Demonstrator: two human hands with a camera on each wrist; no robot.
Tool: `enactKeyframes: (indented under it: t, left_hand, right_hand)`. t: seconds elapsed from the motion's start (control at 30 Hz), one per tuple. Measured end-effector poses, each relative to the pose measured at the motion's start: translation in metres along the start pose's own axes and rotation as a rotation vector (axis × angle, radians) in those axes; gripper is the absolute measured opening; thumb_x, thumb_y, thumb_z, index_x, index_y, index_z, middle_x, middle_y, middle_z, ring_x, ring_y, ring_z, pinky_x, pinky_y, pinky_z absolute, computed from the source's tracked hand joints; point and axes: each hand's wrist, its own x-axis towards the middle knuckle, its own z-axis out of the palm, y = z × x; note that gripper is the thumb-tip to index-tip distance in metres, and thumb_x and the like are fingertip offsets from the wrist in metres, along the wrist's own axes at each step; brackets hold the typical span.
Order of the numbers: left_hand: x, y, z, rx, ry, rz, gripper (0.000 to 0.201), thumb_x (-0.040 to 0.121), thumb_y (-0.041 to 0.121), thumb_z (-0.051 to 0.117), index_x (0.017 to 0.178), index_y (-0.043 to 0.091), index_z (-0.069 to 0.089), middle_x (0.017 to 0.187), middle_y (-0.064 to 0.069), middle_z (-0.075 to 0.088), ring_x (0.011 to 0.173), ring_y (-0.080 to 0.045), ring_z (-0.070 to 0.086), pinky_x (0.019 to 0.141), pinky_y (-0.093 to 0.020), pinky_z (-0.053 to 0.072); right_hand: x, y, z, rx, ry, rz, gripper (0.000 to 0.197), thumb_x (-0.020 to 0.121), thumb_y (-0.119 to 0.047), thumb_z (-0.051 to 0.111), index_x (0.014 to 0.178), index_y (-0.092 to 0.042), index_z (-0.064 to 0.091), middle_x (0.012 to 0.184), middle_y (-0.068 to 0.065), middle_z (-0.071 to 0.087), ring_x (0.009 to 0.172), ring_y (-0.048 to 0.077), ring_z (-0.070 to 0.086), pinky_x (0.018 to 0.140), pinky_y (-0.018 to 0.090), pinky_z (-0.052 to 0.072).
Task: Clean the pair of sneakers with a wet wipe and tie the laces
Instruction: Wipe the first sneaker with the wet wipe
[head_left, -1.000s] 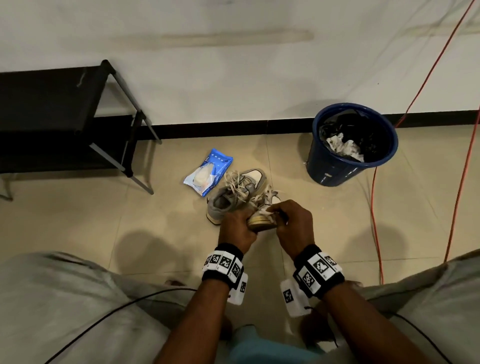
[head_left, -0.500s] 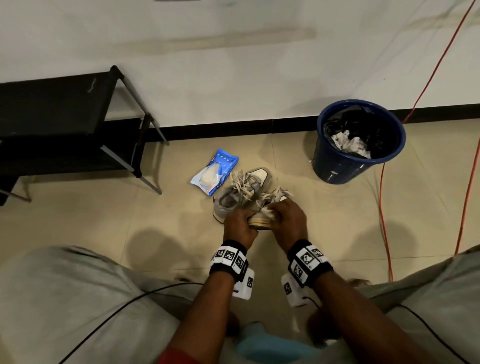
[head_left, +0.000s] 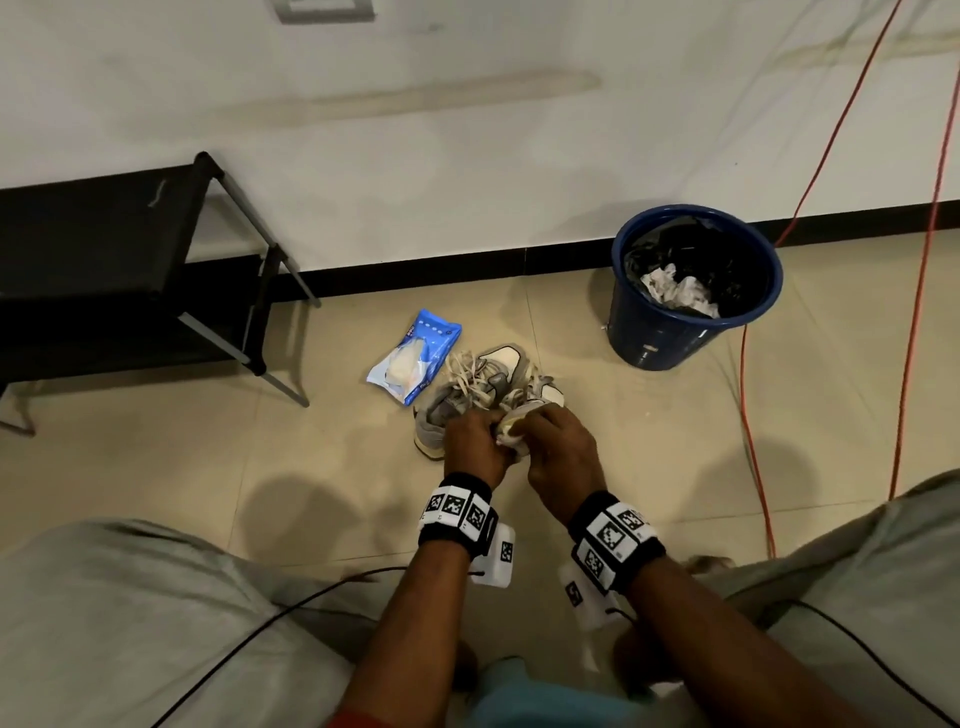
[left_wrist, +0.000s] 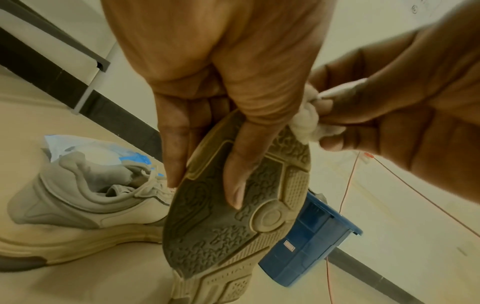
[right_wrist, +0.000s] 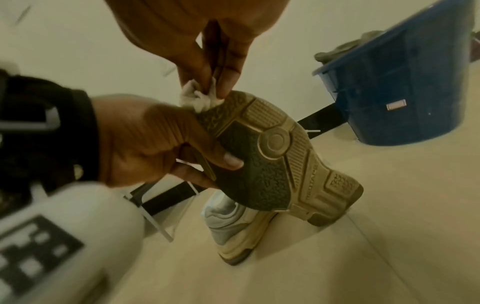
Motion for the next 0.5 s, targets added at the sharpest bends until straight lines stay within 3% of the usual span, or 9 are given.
enactKeyframes:
  t: [0.07,0.17,0.23,0.33,0.5]
  left_hand:
    - [0.001,-0.001,0.0,0.003,0.024,0.009,0.036,0.053,0.02,0.09,0.087,0.017,0.078,0.081,-0.002,0.076,0.073,-0.018,0.07,0.068,-0.034,0.059]
    - [0.003,-0.005,-0.001,0.02,0.061,-0.004,0.031,0.053,0.025,0.087,0.081,0.016,0.077,0.075,-0.002,0.074,0.068,-0.019,0.068,0.063,-0.037,0.057]
    - [0.002,-0.006,-0.005,0.06,0.057,0.003,0.038,0.05,0.018,0.089,0.087,0.017,0.079,0.081,-0.003,0.075,0.075,-0.021,0.068,0.068,-0.036,0.058]
    - [0.0,-0.006,-0.01,0.111,0.047,-0.025,0.052,0.051,0.015,0.093,0.1,0.017,0.079,0.095,-0.004,0.075,0.087,-0.02,0.067,0.075,-0.025,0.05]
    - [-0.002,-0.007,-0.014,0.089,0.088,-0.052,0.043,0.055,0.013,0.091,0.096,0.016,0.079,0.093,-0.005,0.076,0.088,-0.015,0.067,0.07,-0.017,0.04]
  right_hand:
    - [0.005,0.006,-0.002,0.11,0.073,0.091,0.02,0.076,0.003,0.058,0.083,-0.012,0.069,0.087,0.002,0.062,0.08,0.018,0.059,0.066,0.031,0.049]
    - [0.011,0.017,0.0,0.104,0.018,0.14,0.021,0.074,0.004,0.061,0.084,-0.012,0.07,0.086,0.003,0.062,0.08,0.019,0.059,0.068,0.029,0.048]
    - [0.01,0.034,-0.001,0.047,-0.015,0.247,0.015,0.073,-0.004,0.062,0.082,-0.012,0.07,0.084,0.006,0.065,0.078,0.023,0.06,0.068,0.029,0.048]
    - [0.007,0.054,-0.006,0.004,-0.03,0.436,0.007,0.075,-0.008,0.07,0.077,-0.014,0.072,0.081,0.008,0.068,0.076,0.028,0.063,0.068,0.029,0.049]
    - [0.016,0.012,0.01,0.053,-0.087,0.195,0.01,0.07,-0.001,0.067,0.074,-0.011,0.066,0.077,0.003,0.06,0.07,0.019,0.053,0.059,0.029,0.042]
